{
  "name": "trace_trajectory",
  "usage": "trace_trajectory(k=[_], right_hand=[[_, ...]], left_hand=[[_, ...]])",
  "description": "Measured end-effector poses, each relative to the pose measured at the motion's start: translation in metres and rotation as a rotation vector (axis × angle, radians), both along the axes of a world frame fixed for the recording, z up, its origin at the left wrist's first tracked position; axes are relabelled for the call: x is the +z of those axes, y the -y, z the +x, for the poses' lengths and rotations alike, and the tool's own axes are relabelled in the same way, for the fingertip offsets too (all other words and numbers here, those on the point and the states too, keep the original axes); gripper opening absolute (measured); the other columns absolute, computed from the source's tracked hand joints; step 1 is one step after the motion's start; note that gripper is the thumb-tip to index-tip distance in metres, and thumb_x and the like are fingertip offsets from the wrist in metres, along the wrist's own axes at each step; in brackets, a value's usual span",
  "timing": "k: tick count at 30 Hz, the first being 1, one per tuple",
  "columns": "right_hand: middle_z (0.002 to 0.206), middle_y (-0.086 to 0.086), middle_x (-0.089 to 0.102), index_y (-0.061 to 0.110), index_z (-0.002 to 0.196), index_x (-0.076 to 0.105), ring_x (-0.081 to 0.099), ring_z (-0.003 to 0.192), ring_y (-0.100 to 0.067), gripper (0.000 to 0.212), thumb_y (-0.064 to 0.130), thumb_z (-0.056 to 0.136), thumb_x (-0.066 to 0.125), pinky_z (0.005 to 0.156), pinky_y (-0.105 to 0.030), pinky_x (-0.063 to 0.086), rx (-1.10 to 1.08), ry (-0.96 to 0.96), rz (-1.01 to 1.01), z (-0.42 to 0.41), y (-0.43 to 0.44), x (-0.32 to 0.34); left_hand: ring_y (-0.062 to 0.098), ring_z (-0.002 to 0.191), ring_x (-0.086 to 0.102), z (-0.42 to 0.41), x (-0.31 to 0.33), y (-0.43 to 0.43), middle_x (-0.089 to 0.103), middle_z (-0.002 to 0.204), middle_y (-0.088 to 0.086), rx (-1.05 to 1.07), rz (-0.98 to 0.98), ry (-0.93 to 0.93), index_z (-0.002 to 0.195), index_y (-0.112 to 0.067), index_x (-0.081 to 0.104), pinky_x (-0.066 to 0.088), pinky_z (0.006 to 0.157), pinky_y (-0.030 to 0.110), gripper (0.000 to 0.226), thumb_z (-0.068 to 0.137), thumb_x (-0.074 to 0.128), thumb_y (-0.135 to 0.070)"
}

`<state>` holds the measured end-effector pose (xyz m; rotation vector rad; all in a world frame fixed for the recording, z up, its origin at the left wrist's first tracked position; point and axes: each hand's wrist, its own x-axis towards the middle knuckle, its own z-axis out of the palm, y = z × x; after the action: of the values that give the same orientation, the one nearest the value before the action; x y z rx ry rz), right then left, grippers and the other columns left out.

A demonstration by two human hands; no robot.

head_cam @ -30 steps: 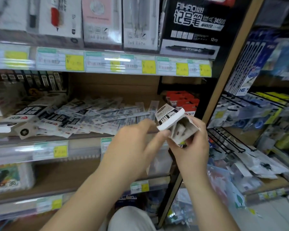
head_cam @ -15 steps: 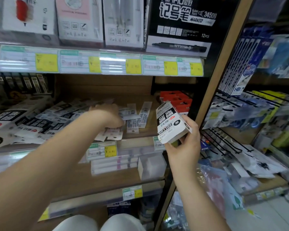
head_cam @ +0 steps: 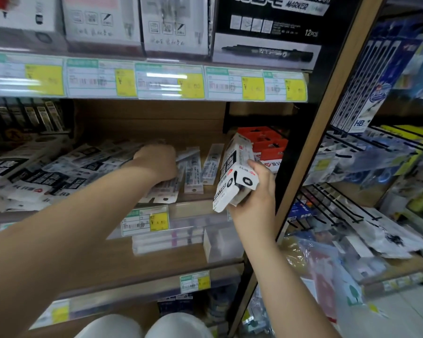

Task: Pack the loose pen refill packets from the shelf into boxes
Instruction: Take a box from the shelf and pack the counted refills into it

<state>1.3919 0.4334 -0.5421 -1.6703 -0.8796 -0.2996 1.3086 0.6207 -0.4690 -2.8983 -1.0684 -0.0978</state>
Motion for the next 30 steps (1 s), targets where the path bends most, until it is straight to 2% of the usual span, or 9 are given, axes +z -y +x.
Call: trace_trajectory(k=[2, 6, 9, 14, 18, 21, 25, 28, 30], right_hand=[[0.122, 0.008, 0.038, 0.024, 0.128, 0.042, 0.041, 0.105, 0.001, 0.076, 0.002, 0.065, 0.078, 0.083, 0.003, 0.029, 0.036, -0.013, -0.053, 0.003, -0.002, 0.001], [0.135, -0.002, 0.039, 0.025, 0.135, 0.035, 0.041, 0.121, -0.015, 0.082, 0.018, 0.067, 0.081, 0.094, -0.023, 0.033, 0.072, 0.0, -0.192, 0.009, -0.003, 0.007], [0.136, -0.002, 0.039, 0.026, 0.136, 0.033, 0.04, 0.121, -0.012, 0.09, 0.018, 0.062, 0.083, 0.095, -0.022, 0.032, 0.081, -0.015, -0.234, 0.014, -0.001, 0.009], [0.136, -0.002, 0.037, 0.019, 0.135, 0.036, 0.04, 0.124, -0.017, 0.088, 0.022, 0.062, 0.084, 0.101, -0.026, 0.034, 0.039, 0.024, -0.229, 0.008, 0.0, 0.01], [0.138, 0.002, 0.037, 0.023, 0.13, 0.04, 0.045, 0.119, -0.011, 0.077, 0.019, 0.066, 0.081, 0.088, -0.018, 0.036, -0.051, 0.023, -0.155, 0.003, 0.001, 0.01], [0.138, 0.003, 0.039, 0.022, 0.126, 0.043, 0.048, 0.113, -0.009, 0.07, 0.015, 0.067, 0.08, 0.083, -0.018, 0.038, -0.128, 0.026, -0.109, -0.002, 0.001, 0.008], [0.131, 0.005, 0.044, 0.021, 0.123, 0.043, 0.037, 0.094, 0.011, 0.068, 0.018, 0.066, 0.082, 0.073, -0.008, 0.036, -0.168, 0.006, -0.075, -0.005, 0.001, 0.004], [0.125, 0.004, 0.049, 0.022, 0.12, 0.042, 0.036, 0.086, 0.017, 0.068, 0.016, 0.066, 0.083, 0.066, 0.006, 0.033, -0.151, -0.007, -0.071, -0.002, 0.004, 0.001], [0.123, 0.002, 0.051, 0.022, 0.12, 0.042, 0.039, 0.082, 0.026, 0.069, 0.016, 0.065, 0.083, 0.067, 0.01, 0.03, -0.148, -0.013, -0.087, -0.001, 0.005, -0.001]], left_hand=[[0.025, 0.073, 0.054, 0.0, 0.0, -0.005, 0.052, 0.073, 0.004, 0.014, -0.014, 0.006, 0.097, -0.008, 0.062, 0.045, 0.064, 0.029, 0.021, 0.085, 0.051, -0.02], [0.024, 0.074, 0.048, -0.001, 0.001, -0.013, 0.056, 0.082, 0.01, 0.057, -0.029, 0.012, 0.104, -0.004, 0.06, 0.042, 0.067, 0.028, 0.025, 0.085, 0.052, -0.018], [0.027, 0.079, 0.051, 0.001, 0.003, -0.013, 0.063, 0.106, 0.017, 0.064, -0.044, 0.05, 0.111, -0.005, 0.058, 0.041, 0.069, 0.028, 0.03, 0.088, 0.048, -0.022], [0.033, 0.107, 0.057, 0.008, 0.015, -0.002, 0.06, 0.121, 0.019, 0.052, -0.098, 0.171, 0.119, -0.008, 0.058, 0.04, 0.076, 0.03, 0.037, 0.093, 0.048, -0.031], [0.028, 0.091, 0.054, 0.021, 0.02, 0.015, 0.061, 0.115, 0.019, 0.023, -0.255, 0.196, 0.113, -0.007, 0.059, 0.035, 0.071, 0.026, 0.033, 0.094, 0.044, -0.03], [0.031, 0.1, 0.059, 0.039, 0.019, 0.024, 0.063, 0.11, 0.019, 0.001, -0.265, 0.212, 0.111, -0.005, 0.061, 0.037, 0.069, 0.026, 0.034, 0.094, 0.044, -0.029], [0.03, 0.094, 0.059, 0.063, 0.007, 0.03, 0.064, 0.103, 0.015, -0.012, -0.228, 0.153, 0.111, -0.007, 0.061, 0.04, 0.069, 0.027, 0.028, 0.09, 0.047, -0.019], [0.03, 0.099, 0.06, 0.072, -0.007, 0.029, 0.064, 0.107, 0.012, -0.018, -0.218, 0.122, 0.11, -0.012, 0.06, 0.042, 0.07, 0.029, 0.027, 0.089, 0.051, -0.027], [0.03, 0.094, 0.061, 0.069, -0.011, 0.024, 0.061, 0.096, 0.01, -0.011, -0.201, 0.084, 0.102, -0.01, 0.061, 0.04, 0.068, 0.028, 0.035, 0.087, 0.055, -0.041]])
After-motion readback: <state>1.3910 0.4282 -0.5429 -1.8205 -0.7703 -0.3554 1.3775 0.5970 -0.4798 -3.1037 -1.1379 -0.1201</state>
